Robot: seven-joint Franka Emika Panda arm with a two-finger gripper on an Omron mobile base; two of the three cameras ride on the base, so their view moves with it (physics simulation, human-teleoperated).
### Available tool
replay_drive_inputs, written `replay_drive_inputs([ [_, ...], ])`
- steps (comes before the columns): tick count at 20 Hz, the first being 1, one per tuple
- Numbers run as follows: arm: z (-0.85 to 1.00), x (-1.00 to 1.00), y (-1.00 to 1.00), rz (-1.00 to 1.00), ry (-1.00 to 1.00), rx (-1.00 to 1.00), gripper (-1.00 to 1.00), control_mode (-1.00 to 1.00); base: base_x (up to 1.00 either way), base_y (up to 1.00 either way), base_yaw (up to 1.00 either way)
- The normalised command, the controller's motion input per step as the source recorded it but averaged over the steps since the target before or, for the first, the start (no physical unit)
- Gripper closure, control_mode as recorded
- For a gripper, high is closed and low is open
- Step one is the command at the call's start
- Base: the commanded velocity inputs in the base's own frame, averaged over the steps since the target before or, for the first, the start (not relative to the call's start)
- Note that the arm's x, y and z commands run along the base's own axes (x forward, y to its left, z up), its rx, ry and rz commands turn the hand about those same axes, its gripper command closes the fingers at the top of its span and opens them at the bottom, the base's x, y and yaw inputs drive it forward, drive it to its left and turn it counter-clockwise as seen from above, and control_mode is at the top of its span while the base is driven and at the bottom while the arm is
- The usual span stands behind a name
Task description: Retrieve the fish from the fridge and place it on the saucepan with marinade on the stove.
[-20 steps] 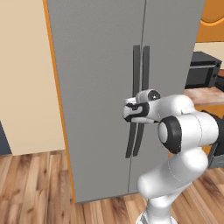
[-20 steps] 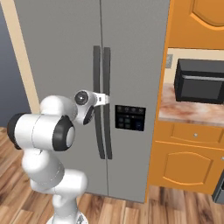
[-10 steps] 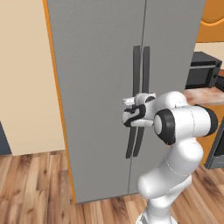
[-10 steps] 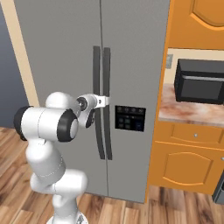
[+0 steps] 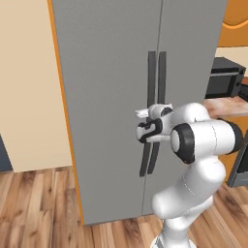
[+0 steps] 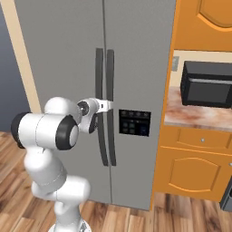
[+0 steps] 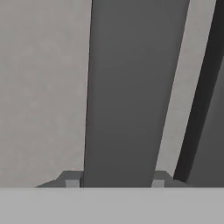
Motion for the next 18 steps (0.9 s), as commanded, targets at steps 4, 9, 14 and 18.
replay_drive_inputs([
  [4,0.23,-0.54,0.86,0.0,0.32,0.0,1.0,-1.0,0.0,0.0,0.0],
  [9,0.19,-0.87,1.0,0.0,0.37,0.0,1.0,-1.0,0.0,0.0,0.0],
  [14,0.12,-1.0,1.0,0.0,0.35,0.0,1.0,-1.0,0.0,0.0,0.0],
  [18,0.04,-1.0,1.0,0.0,0.32,0.0,1.0,-1.0,0.0,0.0,0.0],
])
